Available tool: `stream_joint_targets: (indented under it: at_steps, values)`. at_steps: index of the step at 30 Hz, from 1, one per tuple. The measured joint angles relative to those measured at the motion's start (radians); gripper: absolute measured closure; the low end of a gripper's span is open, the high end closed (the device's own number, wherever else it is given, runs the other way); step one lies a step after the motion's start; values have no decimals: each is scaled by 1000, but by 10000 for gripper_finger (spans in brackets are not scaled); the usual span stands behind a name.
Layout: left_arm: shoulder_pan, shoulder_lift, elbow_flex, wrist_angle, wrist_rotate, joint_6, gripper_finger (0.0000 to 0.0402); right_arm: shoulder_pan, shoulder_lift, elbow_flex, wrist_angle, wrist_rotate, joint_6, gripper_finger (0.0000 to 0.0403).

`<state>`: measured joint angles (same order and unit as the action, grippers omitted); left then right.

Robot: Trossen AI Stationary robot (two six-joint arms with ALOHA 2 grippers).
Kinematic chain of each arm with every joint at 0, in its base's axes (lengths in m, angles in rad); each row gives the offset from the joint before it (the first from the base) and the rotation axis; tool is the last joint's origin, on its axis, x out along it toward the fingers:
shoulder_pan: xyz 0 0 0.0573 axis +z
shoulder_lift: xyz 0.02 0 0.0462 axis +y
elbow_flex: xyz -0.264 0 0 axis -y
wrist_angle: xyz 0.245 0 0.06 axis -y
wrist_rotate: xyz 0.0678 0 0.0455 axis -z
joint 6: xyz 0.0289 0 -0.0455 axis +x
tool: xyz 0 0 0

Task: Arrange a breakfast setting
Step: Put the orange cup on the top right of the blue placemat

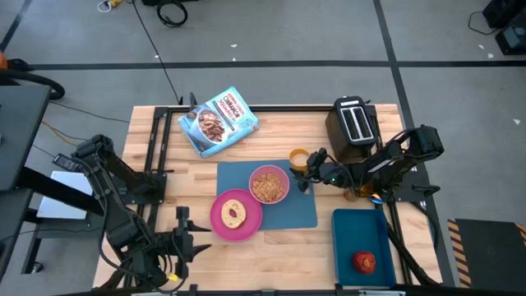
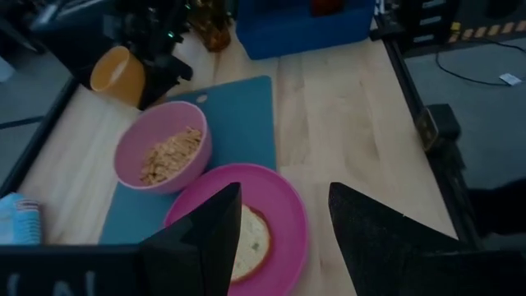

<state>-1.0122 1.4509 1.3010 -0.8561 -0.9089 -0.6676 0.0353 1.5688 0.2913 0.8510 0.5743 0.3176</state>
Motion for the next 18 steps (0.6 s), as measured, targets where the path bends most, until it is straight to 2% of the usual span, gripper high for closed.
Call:
stream_joint_targets:
  at_steps: [8,12,18]
  values:
    - [3,0,0,0,-26,28,209,-25,0,49,10,4,-43,87]
    - [22,0,0,-1,-31,59,209,-58,0,96,-51,-12,-87,87]
    - [30,0,0,5,-37,76,209,-84,0,84,-67,-21,-86,87]
